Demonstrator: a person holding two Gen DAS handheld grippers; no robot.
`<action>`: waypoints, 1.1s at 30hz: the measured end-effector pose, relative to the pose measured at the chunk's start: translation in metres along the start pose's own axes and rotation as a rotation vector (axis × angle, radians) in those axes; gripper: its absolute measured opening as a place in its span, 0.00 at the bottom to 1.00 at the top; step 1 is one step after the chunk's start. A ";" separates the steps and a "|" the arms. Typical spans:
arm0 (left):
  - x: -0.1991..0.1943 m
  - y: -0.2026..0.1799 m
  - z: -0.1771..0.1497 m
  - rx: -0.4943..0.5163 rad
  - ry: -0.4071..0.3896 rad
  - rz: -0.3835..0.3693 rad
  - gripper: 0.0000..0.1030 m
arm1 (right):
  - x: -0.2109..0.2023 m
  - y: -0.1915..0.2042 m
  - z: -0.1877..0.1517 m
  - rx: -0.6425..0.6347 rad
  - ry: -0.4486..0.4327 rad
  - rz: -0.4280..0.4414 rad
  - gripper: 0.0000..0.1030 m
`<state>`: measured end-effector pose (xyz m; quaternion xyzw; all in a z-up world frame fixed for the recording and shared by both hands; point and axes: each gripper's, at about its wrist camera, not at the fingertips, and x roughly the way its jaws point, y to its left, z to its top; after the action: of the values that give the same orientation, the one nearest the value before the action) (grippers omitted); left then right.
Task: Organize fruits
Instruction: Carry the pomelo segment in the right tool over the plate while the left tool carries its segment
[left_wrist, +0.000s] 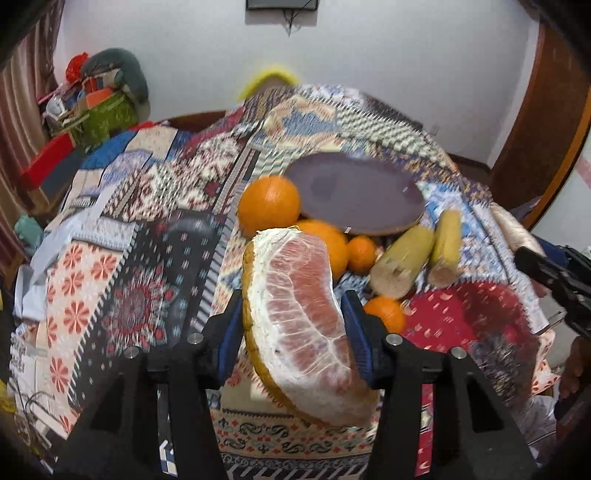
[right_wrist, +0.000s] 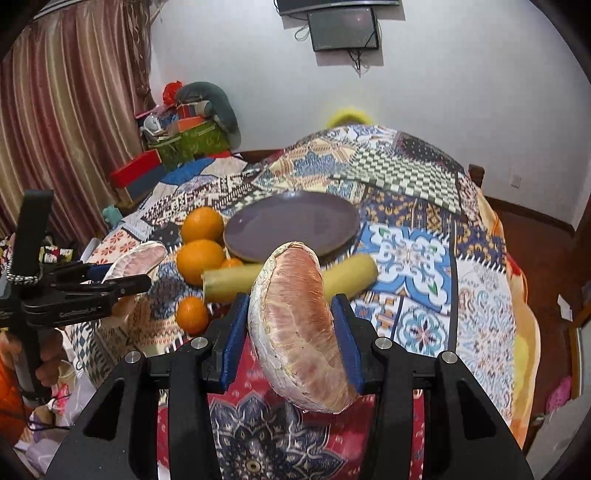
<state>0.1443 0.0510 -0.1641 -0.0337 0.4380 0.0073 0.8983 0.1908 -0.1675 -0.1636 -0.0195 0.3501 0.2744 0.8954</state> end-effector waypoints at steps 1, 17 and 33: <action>-0.003 -0.002 0.005 0.003 -0.012 -0.012 0.50 | 0.000 0.001 0.003 -0.004 -0.006 -0.002 0.41; -0.004 -0.021 0.055 0.028 -0.111 -0.067 0.50 | 0.014 -0.001 0.042 -0.022 -0.082 -0.008 0.39; 0.027 -0.019 0.101 0.023 -0.155 -0.072 0.50 | 0.047 -0.012 0.074 -0.040 -0.107 -0.020 0.38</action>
<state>0.2408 0.0383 -0.1223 -0.0387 0.3658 -0.0274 0.9295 0.2708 -0.1386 -0.1398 -0.0262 0.2959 0.2728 0.9151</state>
